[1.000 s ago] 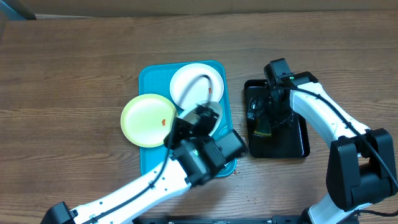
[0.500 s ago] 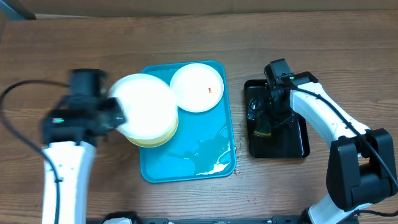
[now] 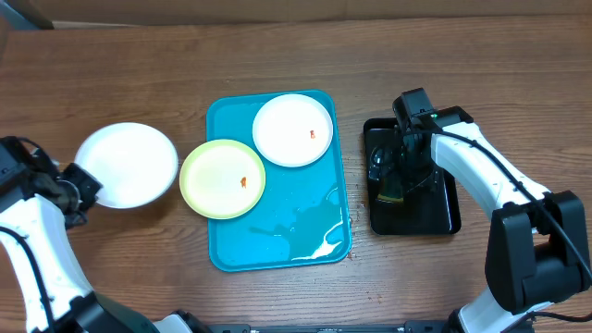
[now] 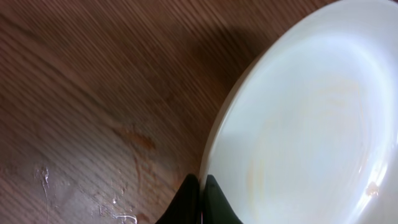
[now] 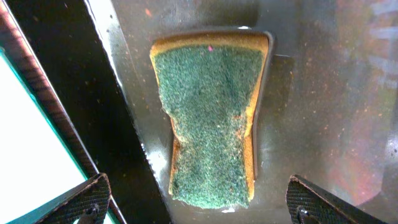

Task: Clean dirty plates on tray and stack at the side
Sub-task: 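Carry the white plate left and set it on the table, then move left gripper to the yellow-green plate rim and grasp it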

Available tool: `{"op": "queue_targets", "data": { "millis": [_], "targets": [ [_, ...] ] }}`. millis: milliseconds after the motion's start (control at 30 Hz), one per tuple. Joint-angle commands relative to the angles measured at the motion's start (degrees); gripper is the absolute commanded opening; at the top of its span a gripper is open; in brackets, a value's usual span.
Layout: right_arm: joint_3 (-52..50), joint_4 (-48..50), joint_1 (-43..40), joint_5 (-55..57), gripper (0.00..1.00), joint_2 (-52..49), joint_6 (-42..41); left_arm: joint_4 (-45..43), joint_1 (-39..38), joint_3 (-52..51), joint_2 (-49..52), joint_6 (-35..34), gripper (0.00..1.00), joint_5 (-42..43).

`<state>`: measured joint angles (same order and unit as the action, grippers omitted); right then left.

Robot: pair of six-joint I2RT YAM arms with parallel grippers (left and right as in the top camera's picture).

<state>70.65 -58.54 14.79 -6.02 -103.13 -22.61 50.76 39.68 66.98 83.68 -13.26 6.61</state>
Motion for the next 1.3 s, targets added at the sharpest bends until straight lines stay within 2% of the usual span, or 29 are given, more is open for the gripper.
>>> {"op": "queue_targets", "data": {
  "millis": [0,167,667,700,733,767,800,967,1133,1267],
  "targets": [
    [-0.22,-0.33,0.42,-0.28,0.92,0.35,0.17,-3.76,0.98,-0.17,1.84,1.25,0.04,-2.86],
    [-0.22,-0.22,0.42,-0.28,0.92,0.35,0.17,-9.05,0.79,-0.17,5.79,1.25,0.04,-4.22],
    [-0.22,-1.57,0.42,-0.31,0.92,0.35,0.17,-17.16,1.18,-0.17,18.69,1.53,0.06,-6.47],
    [-0.22,-1.81,0.42,-0.28,0.92,0.35,0.17,-17.59,1.18,-0.15,18.71,1.55,0.3,-7.26],
    [-0.22,-1.86,0.42,-0.31,0.92,0.35,0.17,-17.68,1.2,-0.09,18.64,1.53,0.47,-7.19],
    [-0.22,-1.84,0.42,-0.28,0.92,0.35,0.17,-17.68,1.18,0.02,18.62,1.51,0.61,-6.97],
    [-0.22,-1.79,0.42,-0.31,0.92,0.35,0.17,-17.55,1.18,0.15,18.53,1.51,0.68,-6.4],
    [-0.22,-1.9,0.42,-0.31,0.92,0.35,0.17,-13.9,1.14,2.32,17.64,1.51,0.79,-4.57],
    [-0.22,-1.99,0.42,-0.33,0.92,0.35,0.9,-6.73,-0.46,7.82,14.64,1.9,0.79,0.79],
    [-0.2,-1.14,0.42,-4.2,0.88,0.35,9.51,0.9,-5.2,12.09,10.93,4.55,0.78,7.23]
  ]
}}
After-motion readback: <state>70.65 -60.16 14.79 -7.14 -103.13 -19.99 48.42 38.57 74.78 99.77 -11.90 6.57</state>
